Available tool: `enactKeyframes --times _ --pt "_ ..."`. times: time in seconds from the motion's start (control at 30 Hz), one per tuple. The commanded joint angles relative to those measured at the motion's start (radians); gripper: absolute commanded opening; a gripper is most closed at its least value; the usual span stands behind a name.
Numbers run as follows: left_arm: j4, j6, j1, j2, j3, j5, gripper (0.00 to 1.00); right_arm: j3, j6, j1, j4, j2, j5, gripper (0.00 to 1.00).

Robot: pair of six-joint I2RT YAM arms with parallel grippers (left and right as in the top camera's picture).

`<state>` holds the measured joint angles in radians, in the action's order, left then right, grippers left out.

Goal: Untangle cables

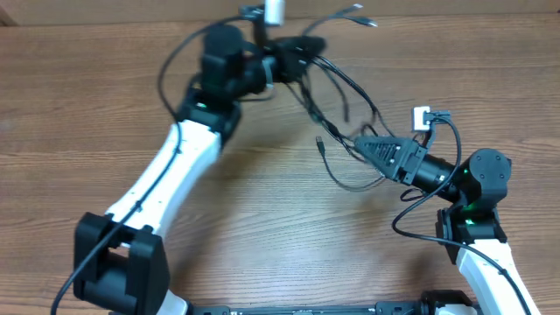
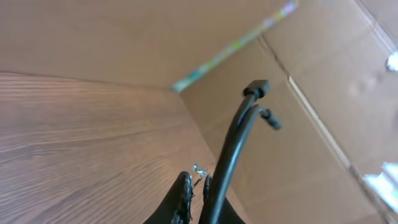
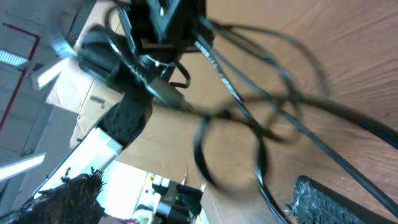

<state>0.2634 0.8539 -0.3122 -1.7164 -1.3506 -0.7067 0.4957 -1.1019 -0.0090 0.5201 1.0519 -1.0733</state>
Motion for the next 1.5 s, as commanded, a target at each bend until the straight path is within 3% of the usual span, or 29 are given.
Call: enactKeyframes --times 0.0,0.1,0.23,0.5,1.03,1.3,1.33,1.37,1.4,1.43,1.47 --pt "0.011 0.136 0.095 0.03 -0.008 -0.191 0.04 0.009 0.012 -0.023 0.0 -0.007 -0.003 1.0" --pt "0.011 0.219 0.155 0.03 -0.008 -0.283 0.04 0.009 0.012 -0.026 0.001 -0.007 0.0 1.0" --pt "0.01 0.228 0.193 0.03 -0.008 -0.355 0.04 0.009 0.011 -0.026 0.001 -0.007 0.003 1.0" --pt "0.01 0.228 0.182 0.03 -0.008 -0.358 0.04 0.008 -0.001 -0.023 0.001 -0.007 -0.037 1.0" --pt "-0.004 0.229 0.158 0.03 -0.008 -0.244 0.04 0.008 0.0 -0.023 -0.007 -0.007 -0.093 1.0" --pt "-0.075 0.357 0.158 0.03 -0.008 -0.077 0.04 0.009 0.005 -0.023 -0.08 -0.007 -0.169 1.0" --pt "-0.087 0.364 0.158 0.03 -0.008 -0.066 0.13 0.008 0.008 -0.023 -0.088 -0.007 -0.168 1.0" --pt "-0.091 0.365 0.158 0.03 -0.008 -0.061 0.38 0.008 0.009 -0.023 -0.09 -0.007 -0.168 1.0" --pt "-0.1 0.364 0.158 0.029 -0.008 -0.053 0.78 0.008 0.008 -0.023 -0.089 -0.007 -0.167 1.0" --pt "-0.111 0.357 0.158 0.029 -0.008 -0.042 1.0 0.008 0.008 -0.023 -0.089 -0.007 -0.167 1.0" --pt "-0.116 0.349 0.159 0.029 -0.008 -0.04 1.0 0.008 0.008 -0.023 -0.089 -0.007 -0.167 1.0"
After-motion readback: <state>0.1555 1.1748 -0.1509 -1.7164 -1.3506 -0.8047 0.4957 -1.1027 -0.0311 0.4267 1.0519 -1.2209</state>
